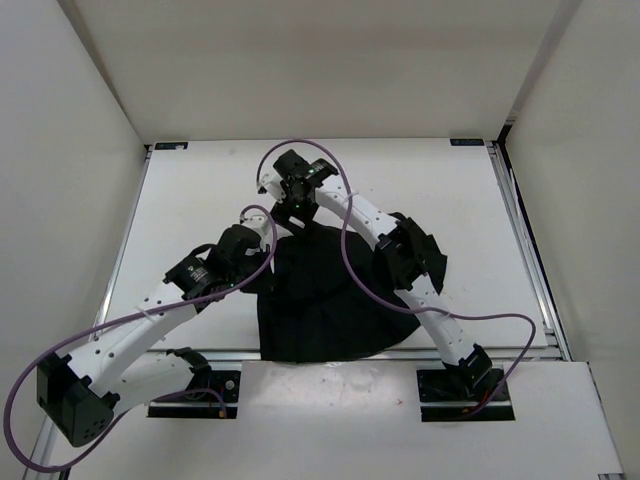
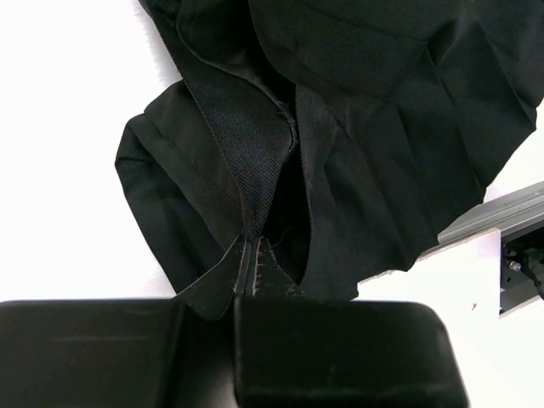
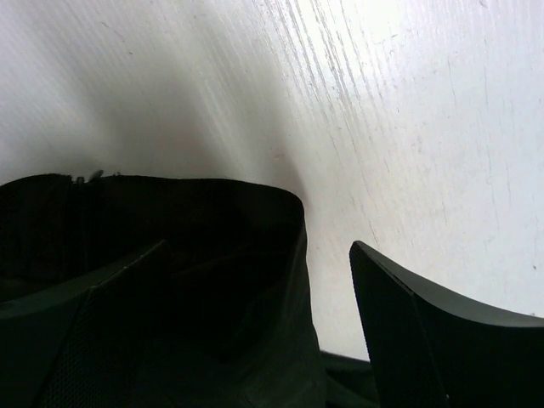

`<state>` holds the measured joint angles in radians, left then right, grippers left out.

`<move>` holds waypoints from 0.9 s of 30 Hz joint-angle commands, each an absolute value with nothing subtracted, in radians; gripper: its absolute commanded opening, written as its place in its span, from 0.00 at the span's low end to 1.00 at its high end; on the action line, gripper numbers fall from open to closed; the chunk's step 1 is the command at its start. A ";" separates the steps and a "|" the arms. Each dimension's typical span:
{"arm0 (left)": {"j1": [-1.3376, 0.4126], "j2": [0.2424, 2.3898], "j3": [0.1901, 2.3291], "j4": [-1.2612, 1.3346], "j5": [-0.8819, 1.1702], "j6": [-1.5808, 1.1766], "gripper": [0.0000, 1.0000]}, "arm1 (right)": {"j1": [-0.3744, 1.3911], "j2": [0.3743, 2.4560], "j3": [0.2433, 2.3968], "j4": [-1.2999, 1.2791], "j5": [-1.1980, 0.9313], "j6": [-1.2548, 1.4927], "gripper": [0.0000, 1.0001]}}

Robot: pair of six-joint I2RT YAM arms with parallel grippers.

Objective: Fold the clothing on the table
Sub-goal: Flatten the skirt out

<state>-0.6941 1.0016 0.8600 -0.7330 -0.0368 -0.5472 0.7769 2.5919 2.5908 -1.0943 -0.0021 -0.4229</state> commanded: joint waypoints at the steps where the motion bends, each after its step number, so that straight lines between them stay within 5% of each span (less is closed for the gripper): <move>1: -0.693 0.968 0.854 -0.727 -0.020 -0.541 0.00 | 0.793 2.600 2.596 -1.065 0.084 -0.443 0.90; 10: -0.637 0.917 0.841 -0.736 -0.008 -0.522 0.00 | 0.778 2.631 2.577 -1.186 0.357 -0.439 0.65; 12: -0.632 0.908 0.841 -0.739 -0.006 -0.515 0.00 | 0.784 2.631 2.580 -1.204 0.414 -0.452 0.51; 16: -0.623 0.897 0.833 -0.732 -0.003 -0.514 0.00 | 0.773 2.629 2.598 -1.226 0.543 -0.463 0.00; 24: -0.597 0.881 0.828 -0.736 -0.009 -0.502 0.00 | 0.716 2.551 2.798 -1.192 0.658 -0.460 0.00; 27: -0.539 0.850 0.818 -0.718 0.005 -0.503 0.00 | 0.681 2.420 2.757 -1.213 0.545 -0.431 0.00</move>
<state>-0.5827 0.8948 0.8333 -0.7147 -0.0143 -0.5175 0.7349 2.5900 2.7365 -1.2160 0.5575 -0.4450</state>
